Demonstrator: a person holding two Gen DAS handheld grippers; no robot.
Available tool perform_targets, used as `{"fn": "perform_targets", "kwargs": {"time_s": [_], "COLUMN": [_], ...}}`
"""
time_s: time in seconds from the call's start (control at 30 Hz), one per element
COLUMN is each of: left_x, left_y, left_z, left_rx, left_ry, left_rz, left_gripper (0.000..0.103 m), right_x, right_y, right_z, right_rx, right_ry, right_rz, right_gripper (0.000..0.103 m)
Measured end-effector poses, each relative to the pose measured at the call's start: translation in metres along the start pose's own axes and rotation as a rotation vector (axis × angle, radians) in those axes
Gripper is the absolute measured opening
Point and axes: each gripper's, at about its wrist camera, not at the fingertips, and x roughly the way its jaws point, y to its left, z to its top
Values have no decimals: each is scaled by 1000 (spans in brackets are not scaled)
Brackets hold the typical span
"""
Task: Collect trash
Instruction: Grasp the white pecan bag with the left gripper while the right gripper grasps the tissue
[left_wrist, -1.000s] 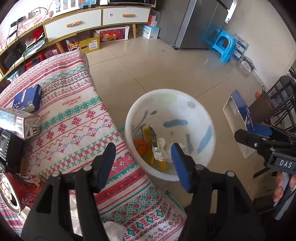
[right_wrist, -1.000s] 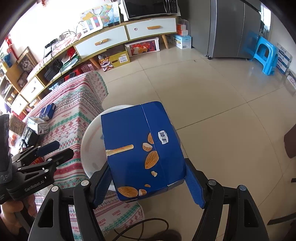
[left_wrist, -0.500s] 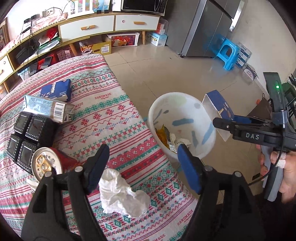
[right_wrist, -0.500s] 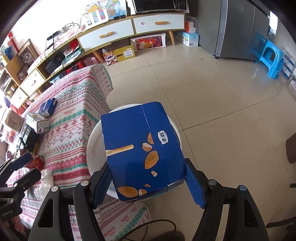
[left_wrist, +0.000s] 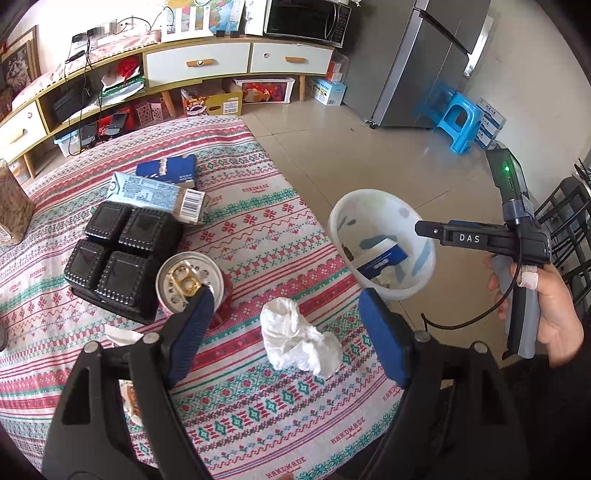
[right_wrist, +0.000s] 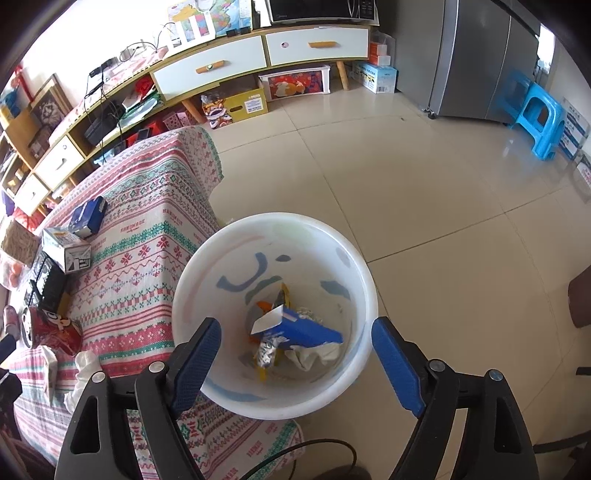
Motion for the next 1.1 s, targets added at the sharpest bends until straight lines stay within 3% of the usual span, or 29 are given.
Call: {"fn": "perform_targets", "kwargs": {"time_s": [0.4, 0.7, 0.9, 1.1], "left_x": [-23, -31, -12, 17], "left_y": [36, 89, 120, 126], "left_z": [-15, -38, -58, -74], "left_rx": [-28, -115, -175, -176], "left_ry": [0, 25, 81, 157], "left_rz": [37, 78, 105, 86], "left_gripper": [82, 85, 85, 85], "right_x": [-22, -28, -24, -19], "right_y": [35, 70, 95, 124], "right_z": [-17, -25, -30, -39], "right_rx": [-109, -179, -222, -295], "right_ry": [-20, -19, 2, 28], "right_rz": [23, 73, 99, 126], "right_gripper": [86, 86, 86, 86]}}
